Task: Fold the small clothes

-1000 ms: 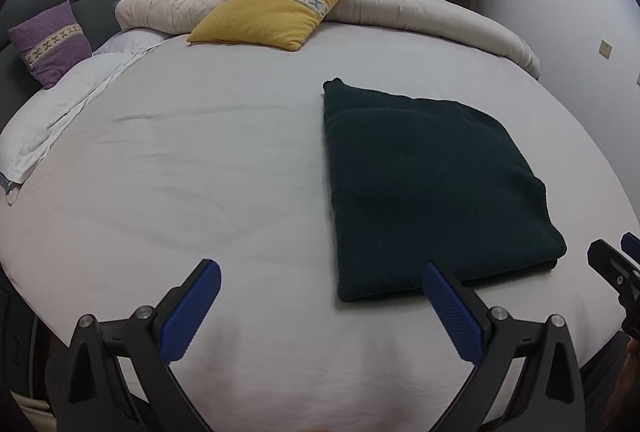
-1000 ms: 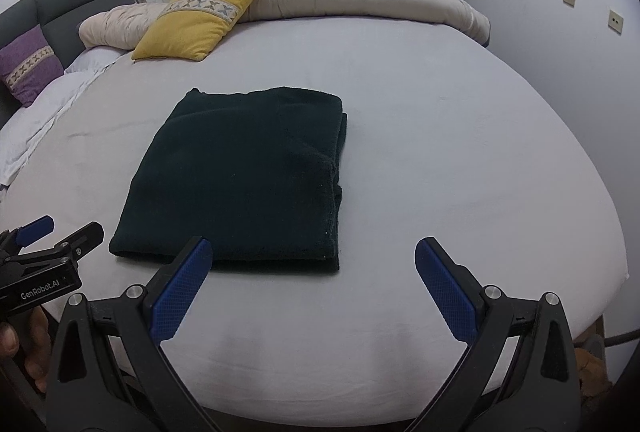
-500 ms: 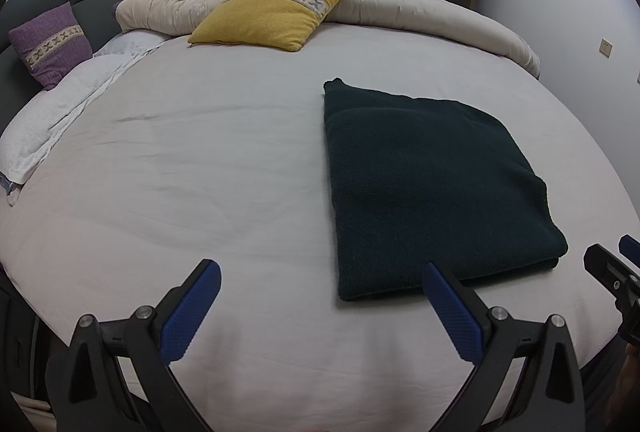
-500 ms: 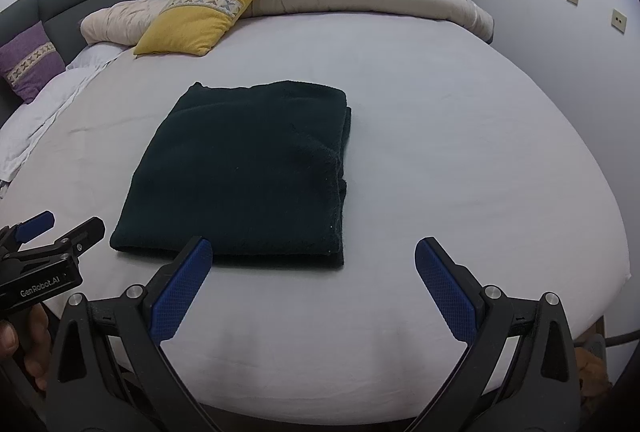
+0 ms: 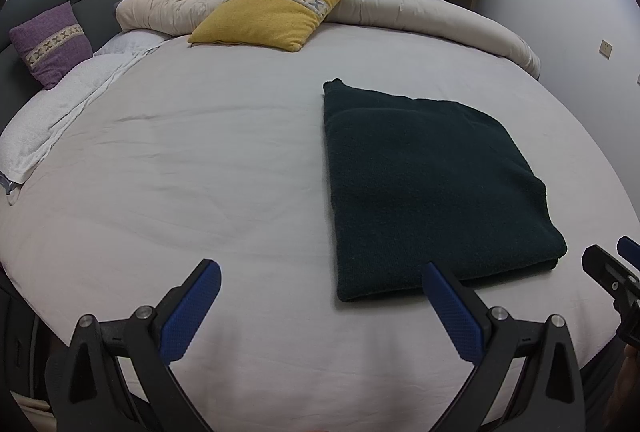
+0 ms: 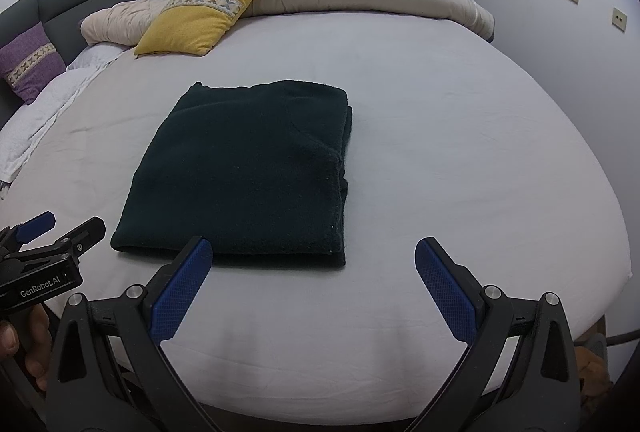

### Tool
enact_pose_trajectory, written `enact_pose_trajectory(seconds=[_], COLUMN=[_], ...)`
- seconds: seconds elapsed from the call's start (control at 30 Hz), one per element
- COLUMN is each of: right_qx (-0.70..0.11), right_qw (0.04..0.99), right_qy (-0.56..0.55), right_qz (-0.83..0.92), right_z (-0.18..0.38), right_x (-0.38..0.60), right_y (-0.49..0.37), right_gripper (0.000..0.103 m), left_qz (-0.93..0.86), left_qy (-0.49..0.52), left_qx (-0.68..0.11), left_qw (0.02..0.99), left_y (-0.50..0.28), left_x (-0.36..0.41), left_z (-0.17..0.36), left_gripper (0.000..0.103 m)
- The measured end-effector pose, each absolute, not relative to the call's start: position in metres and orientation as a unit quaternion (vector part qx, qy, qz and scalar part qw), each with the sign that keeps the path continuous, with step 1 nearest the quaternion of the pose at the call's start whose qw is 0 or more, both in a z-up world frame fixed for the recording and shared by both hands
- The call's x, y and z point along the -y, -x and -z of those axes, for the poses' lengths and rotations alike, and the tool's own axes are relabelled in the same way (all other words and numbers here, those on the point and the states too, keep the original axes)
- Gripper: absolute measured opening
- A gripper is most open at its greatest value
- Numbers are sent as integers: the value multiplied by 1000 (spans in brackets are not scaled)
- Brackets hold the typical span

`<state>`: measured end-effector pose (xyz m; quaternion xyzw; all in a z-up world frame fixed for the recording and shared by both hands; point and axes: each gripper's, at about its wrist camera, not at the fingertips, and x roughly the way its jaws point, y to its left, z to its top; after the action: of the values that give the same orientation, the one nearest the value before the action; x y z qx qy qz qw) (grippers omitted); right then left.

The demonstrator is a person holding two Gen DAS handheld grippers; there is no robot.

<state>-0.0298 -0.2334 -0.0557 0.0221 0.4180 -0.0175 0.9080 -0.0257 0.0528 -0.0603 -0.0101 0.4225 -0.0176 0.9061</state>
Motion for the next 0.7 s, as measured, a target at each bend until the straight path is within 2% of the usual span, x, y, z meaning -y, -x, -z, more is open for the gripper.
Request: enact_pose_trajectory(seconds=[0.7], right_qx=[-419], right_qw=[908], right_qy=[-22], right_qz=[16], right_z=[57], right_x=[230], right_y=[29], right_gripper=[103], left_qz=[18], left_qy=[12], left_qx=[-423], left_qw=[906], left_y=[26], left_x=[-54], left_z=[61], left_gripper=[103])
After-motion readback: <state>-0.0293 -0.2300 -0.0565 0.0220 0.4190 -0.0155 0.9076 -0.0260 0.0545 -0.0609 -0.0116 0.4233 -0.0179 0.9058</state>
